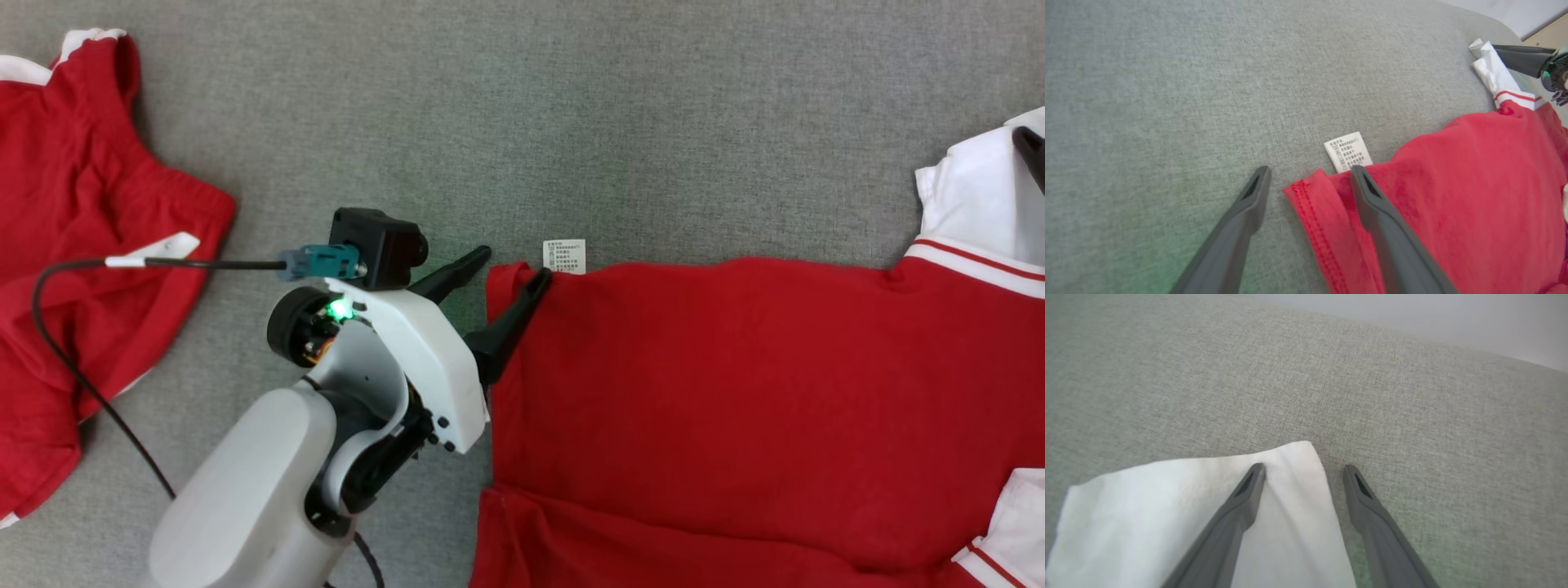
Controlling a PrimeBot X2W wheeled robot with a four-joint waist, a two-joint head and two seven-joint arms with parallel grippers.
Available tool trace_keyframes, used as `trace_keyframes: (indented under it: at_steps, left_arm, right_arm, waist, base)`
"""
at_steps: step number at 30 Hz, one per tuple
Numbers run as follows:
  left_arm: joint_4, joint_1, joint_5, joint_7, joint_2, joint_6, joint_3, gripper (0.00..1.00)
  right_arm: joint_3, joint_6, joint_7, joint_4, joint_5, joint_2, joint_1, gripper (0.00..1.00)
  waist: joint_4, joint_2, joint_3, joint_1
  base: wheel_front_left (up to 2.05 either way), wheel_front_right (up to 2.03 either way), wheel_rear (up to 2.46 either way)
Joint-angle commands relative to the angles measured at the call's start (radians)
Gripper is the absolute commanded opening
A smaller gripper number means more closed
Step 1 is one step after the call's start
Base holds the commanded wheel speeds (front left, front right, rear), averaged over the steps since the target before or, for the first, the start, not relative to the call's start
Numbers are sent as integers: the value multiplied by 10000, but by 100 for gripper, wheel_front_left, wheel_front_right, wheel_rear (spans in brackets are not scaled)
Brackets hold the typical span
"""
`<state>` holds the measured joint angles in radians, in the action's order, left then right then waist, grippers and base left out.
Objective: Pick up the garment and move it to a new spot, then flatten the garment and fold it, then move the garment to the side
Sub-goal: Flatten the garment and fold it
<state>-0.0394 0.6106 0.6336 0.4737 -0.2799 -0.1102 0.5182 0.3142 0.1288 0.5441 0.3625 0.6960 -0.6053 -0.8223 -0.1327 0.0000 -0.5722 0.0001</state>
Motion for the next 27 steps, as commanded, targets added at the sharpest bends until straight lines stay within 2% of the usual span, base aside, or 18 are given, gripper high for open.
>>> trace_keyframes:
  at_steps: [1,8,16,17,18,19,20,22,27]
  left_arm:
    - [101,-58,25,95,-86,31,63,100]
    - [-15,-157,218,317,-151,59,110,100]
    - [100,-159,407,737,-121,203,425,100]
    - [164,-141,397,799,-152,229,476,76]
    - [221,-99,404,798,-138,216,476,33]
    - [288,-47,438,751,-85,195,443,0]
    - [345,17,443,695,-39,195,432,0]
    - [461,190,357,465,79,162,346,0]
    - [763,528,256,-356,352,-6,-53,0]
  right_arm:
    - [350,33,206,286,190,192,278,100]
    - [976,56,594,236,1281,267,352,100]
    - [1324,55,999,203,1767,177,310,100]
    - [1370,55,1040,196,1803,170,314,100]
    - [1416,55,1110,208,1814,172,324,100]
    - [1504,53,1205,239,1794,162,341,92]
    - [1622,53,1311,271,1777,154,388,0]
    - [1694,52,1261,256,1858,171,403,0]
    - [1175,29,-381,205,1461,98,-272,0]
  waist:
    - [8,0,32,-1]
    - [65,0,282,-1]
    - [171,0,389,-1]
    - [181,0,390,-1]
    - [190,0,381,-1]
    - [196,0,374,-1]
    - [197,0,380,-1]
    - [200,0,402,-1]
    - [230,0,584,-1]
  base:
    - [0,0,0]
    - [0,0,0]
    - [0,0,0]
    - [0,0,0]
    - [0,0,0]
    - [0,0,0]
    - [0,0,0]
    - [0,0,0]
    - [0,0,0]
